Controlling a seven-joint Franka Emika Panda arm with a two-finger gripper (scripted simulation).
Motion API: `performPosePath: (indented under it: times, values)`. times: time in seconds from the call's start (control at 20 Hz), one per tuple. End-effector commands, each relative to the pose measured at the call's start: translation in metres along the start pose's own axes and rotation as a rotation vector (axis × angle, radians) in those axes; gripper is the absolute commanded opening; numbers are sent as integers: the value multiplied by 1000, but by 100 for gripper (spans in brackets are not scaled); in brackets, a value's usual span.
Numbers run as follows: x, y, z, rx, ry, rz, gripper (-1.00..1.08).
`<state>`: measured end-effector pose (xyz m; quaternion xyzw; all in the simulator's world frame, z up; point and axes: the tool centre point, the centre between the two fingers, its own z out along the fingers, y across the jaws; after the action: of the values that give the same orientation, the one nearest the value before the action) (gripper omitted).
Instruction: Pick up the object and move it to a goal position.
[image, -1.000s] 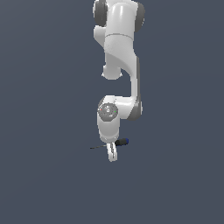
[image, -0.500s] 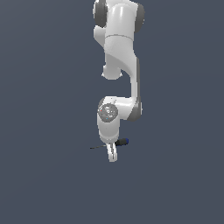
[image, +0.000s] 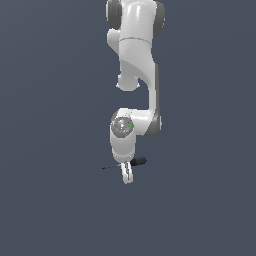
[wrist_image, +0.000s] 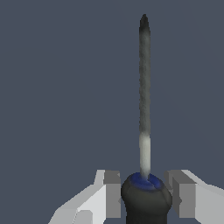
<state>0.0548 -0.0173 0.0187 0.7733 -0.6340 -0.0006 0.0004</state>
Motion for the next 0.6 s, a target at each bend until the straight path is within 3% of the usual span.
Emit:
performPosePath:
  times: [0.0, 0.55]
  values:
    - [4, 4, -5, 1, 0, 1, -100]
    - [43, 51, -45, 2, -1, 1, -100]
